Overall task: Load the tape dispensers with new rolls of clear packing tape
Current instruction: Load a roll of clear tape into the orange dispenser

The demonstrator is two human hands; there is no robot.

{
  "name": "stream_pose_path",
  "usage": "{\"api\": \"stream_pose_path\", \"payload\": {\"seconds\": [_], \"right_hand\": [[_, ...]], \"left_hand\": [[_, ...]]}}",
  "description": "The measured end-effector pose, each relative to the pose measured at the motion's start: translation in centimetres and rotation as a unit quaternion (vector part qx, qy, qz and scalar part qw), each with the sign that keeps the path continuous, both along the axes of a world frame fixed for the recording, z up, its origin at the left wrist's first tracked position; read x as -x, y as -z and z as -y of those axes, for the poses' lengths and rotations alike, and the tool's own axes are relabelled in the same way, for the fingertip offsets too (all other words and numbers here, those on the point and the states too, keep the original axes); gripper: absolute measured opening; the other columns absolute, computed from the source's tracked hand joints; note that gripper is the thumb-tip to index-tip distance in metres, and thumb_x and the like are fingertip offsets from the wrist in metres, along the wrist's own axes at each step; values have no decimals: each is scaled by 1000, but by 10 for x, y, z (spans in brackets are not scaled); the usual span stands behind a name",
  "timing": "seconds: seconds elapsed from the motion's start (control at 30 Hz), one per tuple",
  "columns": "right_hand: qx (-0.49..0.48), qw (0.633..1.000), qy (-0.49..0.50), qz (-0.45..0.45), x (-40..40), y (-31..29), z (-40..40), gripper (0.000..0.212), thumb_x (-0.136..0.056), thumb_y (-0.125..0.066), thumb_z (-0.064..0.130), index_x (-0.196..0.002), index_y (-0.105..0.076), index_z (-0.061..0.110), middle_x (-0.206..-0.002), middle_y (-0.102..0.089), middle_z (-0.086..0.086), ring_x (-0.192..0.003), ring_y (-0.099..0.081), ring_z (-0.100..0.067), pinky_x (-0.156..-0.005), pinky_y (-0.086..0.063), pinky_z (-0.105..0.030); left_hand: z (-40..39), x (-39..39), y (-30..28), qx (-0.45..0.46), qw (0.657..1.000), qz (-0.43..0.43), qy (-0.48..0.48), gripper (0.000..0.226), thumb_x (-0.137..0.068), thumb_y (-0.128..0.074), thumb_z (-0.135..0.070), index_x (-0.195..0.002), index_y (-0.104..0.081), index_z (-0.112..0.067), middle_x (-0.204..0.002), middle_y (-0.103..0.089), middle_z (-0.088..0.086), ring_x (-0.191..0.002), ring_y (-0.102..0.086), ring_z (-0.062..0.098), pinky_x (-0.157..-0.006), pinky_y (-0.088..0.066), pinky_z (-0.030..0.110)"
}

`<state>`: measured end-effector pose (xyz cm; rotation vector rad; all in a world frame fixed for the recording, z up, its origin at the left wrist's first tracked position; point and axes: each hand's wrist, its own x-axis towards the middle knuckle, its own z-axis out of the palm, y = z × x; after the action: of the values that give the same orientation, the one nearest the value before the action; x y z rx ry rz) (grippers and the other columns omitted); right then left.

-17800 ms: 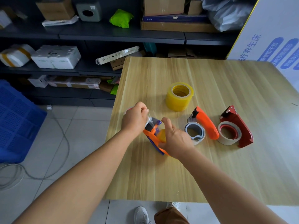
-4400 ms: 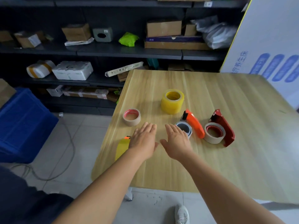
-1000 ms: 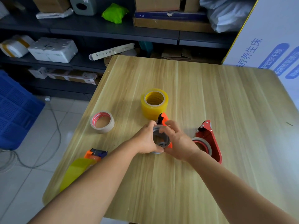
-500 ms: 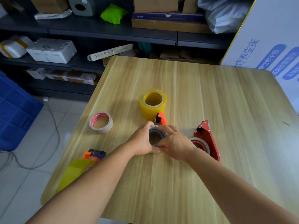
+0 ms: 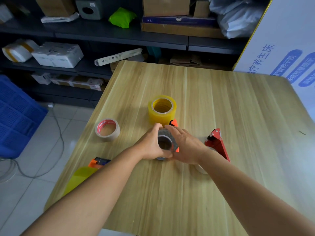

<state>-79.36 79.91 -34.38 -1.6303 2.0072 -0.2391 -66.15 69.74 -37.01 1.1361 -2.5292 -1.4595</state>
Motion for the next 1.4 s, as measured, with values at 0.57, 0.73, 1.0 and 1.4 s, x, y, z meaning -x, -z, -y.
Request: {"api": "stream_pose_path", "payload": {"seconds": [0.57,0.73,1.0,1.4], "right_hand": [[8,1000,-18,5,-62,19,92,81,-87,-52,-2,-153,-10,16,-158,-18,-3,-140,-34,-25,-106,-38,-33],[40,997,-18,-57,-54,30,104,69,-88,-49,3,-150,-23,15,-156,-24,-3,-146,-18,-20,-115,-21,-29],[73,987,101,-97,-21,29,119,65,-91,-52,15,-150,-24,16,-161,-13,-5,-149,-4,-23,-120,-6,-33],[4,950,310,32,15,31,132,89,-89,-59,32,-153,-1,11,-159,-8,-17,-143,-22,-36,-116,-25,-42]], "left_hand": [[60,-46,4,173,971,144,-86,94,-73,-76,-42,-146,-25,-12,-143,-29,6,-135,-32,25,-106,-35,35],[65,-35,19,184,965,166,-86,83,-75,-72,-42,-140,-31,-12,-138,-29,6,-133,-27,24,-105,-35,36],[80,-24,24,251,942,223,-15,90,-82,-61,-51,-149,-17,-9,-149,-26,7,-135,-23,27,-111,-23,35],[96,50,0,25,985,115,-126,65,-96,-45,-46,-145,-29,-6,-145,-43,15,-132,-42,30,-104,-37,38]]}}
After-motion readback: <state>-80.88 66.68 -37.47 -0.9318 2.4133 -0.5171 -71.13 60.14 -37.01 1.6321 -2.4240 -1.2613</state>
